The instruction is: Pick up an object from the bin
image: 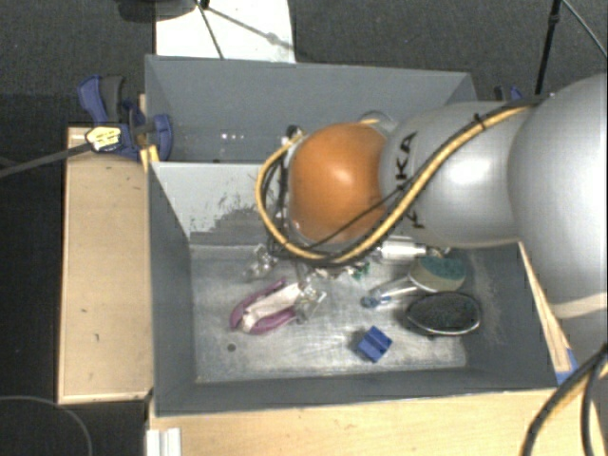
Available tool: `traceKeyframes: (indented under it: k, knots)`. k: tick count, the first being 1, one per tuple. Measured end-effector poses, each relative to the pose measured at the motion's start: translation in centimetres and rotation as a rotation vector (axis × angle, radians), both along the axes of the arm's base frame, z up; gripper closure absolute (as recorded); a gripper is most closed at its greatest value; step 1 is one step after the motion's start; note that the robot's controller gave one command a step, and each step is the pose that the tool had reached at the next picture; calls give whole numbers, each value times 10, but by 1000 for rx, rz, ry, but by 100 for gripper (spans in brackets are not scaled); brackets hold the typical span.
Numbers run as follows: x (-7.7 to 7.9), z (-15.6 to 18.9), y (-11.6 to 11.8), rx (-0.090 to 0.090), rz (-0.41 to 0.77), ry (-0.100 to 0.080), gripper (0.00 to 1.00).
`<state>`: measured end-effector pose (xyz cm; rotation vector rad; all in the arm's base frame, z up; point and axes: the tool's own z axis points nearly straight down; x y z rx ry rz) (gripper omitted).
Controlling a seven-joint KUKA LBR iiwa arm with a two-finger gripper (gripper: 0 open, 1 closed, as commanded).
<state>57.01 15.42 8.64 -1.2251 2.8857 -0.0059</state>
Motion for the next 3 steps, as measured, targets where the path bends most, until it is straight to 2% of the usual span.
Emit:
traceKeyframes:
  k: [1,2,3]
  knots:
    - [-3,0,5,3,1,6,100]
    - [-20,107,12,2,287,1,100]
    - [-18,168,17,2,261,-1,100]
